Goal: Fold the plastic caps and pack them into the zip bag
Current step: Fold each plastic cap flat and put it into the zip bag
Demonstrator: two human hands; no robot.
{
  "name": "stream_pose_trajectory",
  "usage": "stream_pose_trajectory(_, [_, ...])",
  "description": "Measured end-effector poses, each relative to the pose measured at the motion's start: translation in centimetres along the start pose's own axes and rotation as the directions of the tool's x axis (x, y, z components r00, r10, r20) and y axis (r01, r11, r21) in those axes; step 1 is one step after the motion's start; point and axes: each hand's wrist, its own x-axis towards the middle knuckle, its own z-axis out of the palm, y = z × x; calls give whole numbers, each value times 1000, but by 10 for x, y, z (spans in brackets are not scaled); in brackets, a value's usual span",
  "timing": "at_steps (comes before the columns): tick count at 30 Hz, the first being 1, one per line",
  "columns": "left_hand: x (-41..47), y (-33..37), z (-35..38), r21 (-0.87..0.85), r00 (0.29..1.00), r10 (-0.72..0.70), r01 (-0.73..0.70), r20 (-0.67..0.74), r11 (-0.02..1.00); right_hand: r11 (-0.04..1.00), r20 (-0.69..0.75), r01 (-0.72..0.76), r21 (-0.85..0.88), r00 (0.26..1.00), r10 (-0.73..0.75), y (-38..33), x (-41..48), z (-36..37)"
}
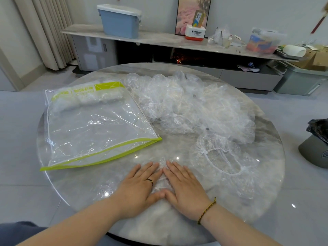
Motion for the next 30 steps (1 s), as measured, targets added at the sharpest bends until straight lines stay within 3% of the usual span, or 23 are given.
stream_pose_trajectory(2, [1, -8, -5, -240, 993, -99, 82, -59, 967, 996, -234, 73, 54, 970, -58, 5, 1, -8])
stream_pose_trajectory(4, [4, -17, -8, -368, 967, -174, 96, -185, 925, 971, -369, 152, 182, 926, -75, 14, 4, -22])
stream_pose_trajectory(6, [5, -24, -14, -345, 934, -207, 99, -292, 933, 978, -254, 93, 189, 966, -42, 15, 2, -42])
stream_pose_trajectory(8, [7, -30, -14, -299, 942, -159, 67, -295, 952, 994, -19, 61, 93, 998, -60, 13, 1, -51])
stream_pose_trajectory(10, [4, -30, -17, -269, 955, -162, 92, -250, 959, 997, 105, 73, 0, 992, -72, 14, -1, -46])
stream_pose_trajectory(13, [4, -27, -18, -132, 972, -99, 71, -214, 989, 999, -50, 35, -8, 998, -36, 15, 1, -39])
stream_pose_trajectory(16, [0, -16, -26, 51, 979, -99, 109, -176, 993, 999, 15, 47, 5, 999, -47, 16, 5, -41])
stream_pose_trajectory(19, [-7, -8, -18, 54, 986, -156, 153, 66, 987, 999, 25, 32, -37, 999, -31, 24, 10, -35])
stream_pose_trajectory(23, [-11, 4, -16, 41, 968, -196, 192, 158, 980, 999, -72, -41, 17, 997, 42, 19, 14, -30])
stream_pose_trajectory(27, [-13, 10, -21, -10, 976, -174, 177, 133, 984, 975, -178, 136, 175, 979, -104, 10, 0, -35])
stream_pose_trajectory(30, [-9, 9, -22, -25, 978, -192, 195, 87, 981, 930, -116, 313, 192, 948, -295, 2, -19, -38])
